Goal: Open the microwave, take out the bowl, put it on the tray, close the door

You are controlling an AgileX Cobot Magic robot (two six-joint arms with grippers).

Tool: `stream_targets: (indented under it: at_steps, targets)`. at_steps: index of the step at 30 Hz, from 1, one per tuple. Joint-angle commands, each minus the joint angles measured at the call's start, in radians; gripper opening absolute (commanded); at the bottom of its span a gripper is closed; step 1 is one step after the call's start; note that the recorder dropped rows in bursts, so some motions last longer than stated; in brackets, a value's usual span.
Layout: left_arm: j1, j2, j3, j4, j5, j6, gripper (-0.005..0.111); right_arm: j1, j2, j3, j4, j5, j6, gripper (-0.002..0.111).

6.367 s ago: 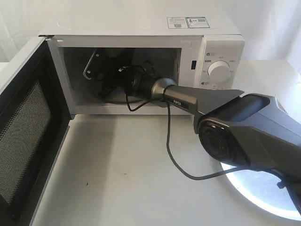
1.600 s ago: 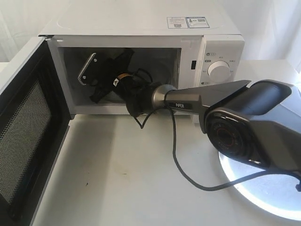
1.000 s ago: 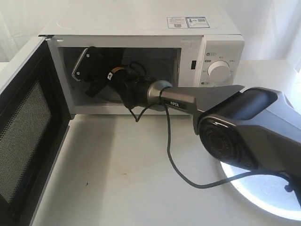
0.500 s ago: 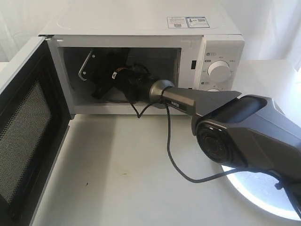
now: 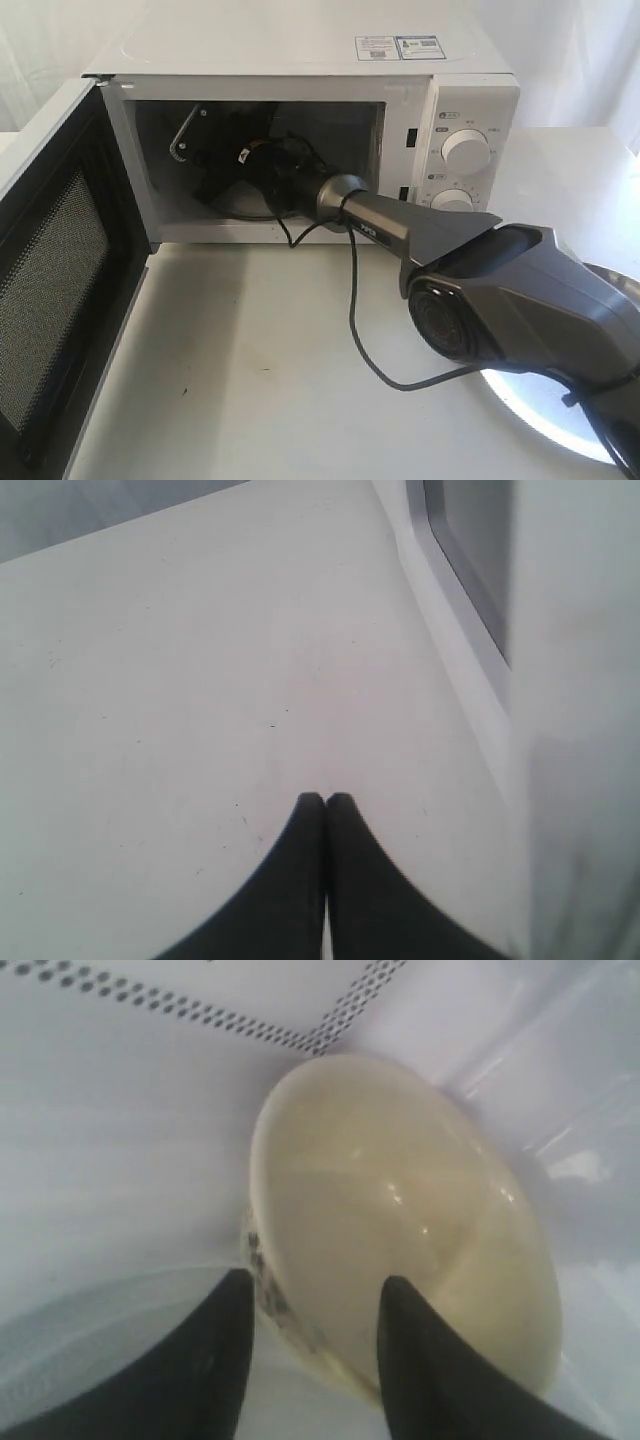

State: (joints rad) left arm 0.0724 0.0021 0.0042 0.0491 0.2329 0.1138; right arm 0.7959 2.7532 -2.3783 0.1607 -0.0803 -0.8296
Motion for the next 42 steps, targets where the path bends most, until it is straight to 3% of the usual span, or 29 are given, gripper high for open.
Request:
stream_targets:
  at_steps: [1, 7, 15, 18, 21, 28, 36, 42]
  targets:
    - [-0.004, -0.002, -0.004, -0.005, 0.000, -0.005, 0.000, -0.009, 0.042, -0.009, -0.023, 0.102, -0.028, 0.038]
    - [-0.004, -0.002, -0.004, -0.005, 0.000, -0.005, 0.000, -0.009, 0.042, -0.020, -0.069, 0.254, -0.030, 0.038]
    - [-0.004, -0.002, -0.004, -0.005, 0.000, -0.005, 0.000, -0.009, 0.042, -0.020, -0.105, 0.207, -0.021, 0.033]
    - [-0.004, -0.002, -0.004, -0.005, 0.000, -0.005, 0.000, -0.009, 0.042, -0.020, -0.108, 0.203, -0.021, 0.024]
    - [-0.004, -0.002, -0.004, -0.005, 0.000, -0.005, 0.000, -0.009, 0.042, -0.020, -0.108, 0.226, -0.021, 0.001]
    - [-0.004, -0.002, -0.004, -0.005, 0.000, -0.005, 0.000, -0.006, 0.026, -0.020, -0.111, 0.238, -0.021, 0.000]
    - [-0.004, -0.002, -0.004, -0.005, 0.000, -0.005, 0.000, 0.035, -0.090, -0.020, -0.113, 0.443, 0.022, 0.000]
    - [-0.004, -0.002, -0.004, -0.005, 0.000, -0.005, 0.000, 0.081, -0.179, -0.020, -0.130, 0.693, 0.024, 0.000]
